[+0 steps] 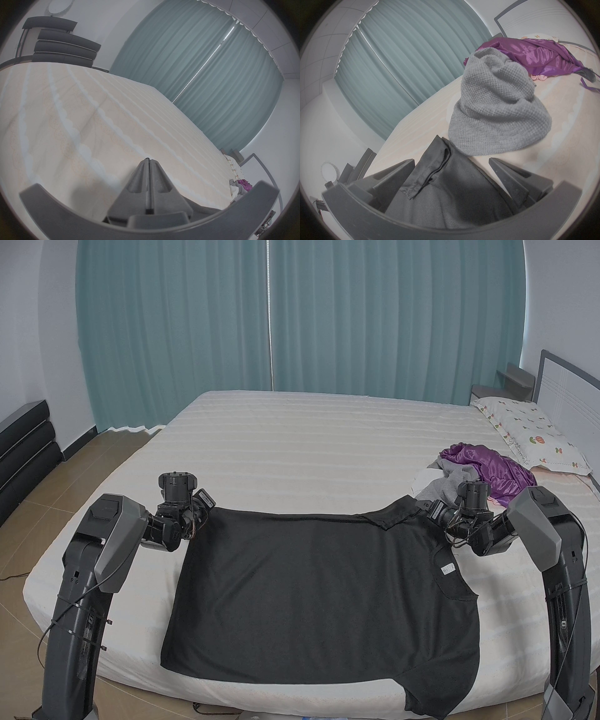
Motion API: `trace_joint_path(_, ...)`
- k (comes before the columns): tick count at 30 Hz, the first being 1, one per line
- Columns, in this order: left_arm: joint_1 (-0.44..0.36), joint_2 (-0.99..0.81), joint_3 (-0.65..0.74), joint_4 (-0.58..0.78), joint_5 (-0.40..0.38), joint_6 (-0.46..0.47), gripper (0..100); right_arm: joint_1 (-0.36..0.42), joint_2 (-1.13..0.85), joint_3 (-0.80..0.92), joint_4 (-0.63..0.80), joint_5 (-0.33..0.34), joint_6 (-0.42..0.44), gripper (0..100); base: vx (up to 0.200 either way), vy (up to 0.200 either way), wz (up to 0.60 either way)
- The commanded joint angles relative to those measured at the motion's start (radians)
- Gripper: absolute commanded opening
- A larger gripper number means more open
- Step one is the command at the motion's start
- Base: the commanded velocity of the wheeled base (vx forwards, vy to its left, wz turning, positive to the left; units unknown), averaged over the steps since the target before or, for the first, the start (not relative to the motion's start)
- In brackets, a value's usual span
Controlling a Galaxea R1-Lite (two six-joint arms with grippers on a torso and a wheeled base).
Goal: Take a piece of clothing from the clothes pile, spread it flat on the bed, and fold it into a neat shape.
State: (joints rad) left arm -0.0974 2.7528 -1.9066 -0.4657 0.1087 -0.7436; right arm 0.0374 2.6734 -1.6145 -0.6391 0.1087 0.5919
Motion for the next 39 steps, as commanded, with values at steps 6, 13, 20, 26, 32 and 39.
trace_joint_path(6, -0.001, 0.004, 0.003, 0.002, 0.002, 0.000, 0, 0.012, 0.059, -0.033, 0.001, -0.003, 0.002, 0, 0.000, 0.000, 0.00)
trace_joint_path(13, -0.001, 0.013, -0.005, -0.005, 0.005, 0.003, 0, 0.012, 0.062, -0.062, -0.005, -0.012, 0.011, 0, 0.000, 0.000, 0.00)
trace_joint_path(20, 0.005, 0.027, -0.060, -0.005, 0.055, 0.003, 0, -0.001, 0.052, -0.085, -0.013, -0.037, 0.020, 0, 0.000, 0.000, 0.00)
trace_joint_path(26, 0.018, 0.030, -0.088, -0.004, 0.069, 0.003, 0, -0.014, 0.052, -0.160, -0.016, -0.080, 0.054, 0, 0.000, 0.000, 0.00)
trace_joint_path(32, 0.025, 0.031, -0.089, -0.007, 0.069, 0.003, 0, -0.024, 0.059, -0.206, -0.017, -0.100, 0.058, 0, 0.000, 0.000, 0.00)
trace_joint_path(39, 0.030, 0.038, -0.093, -0.024, 0.069, 0.000, 0, -0.018, 0.092, -0.243, -0.060, -0.118, 0.057, 0, 0.000, 0.000, 0.00)
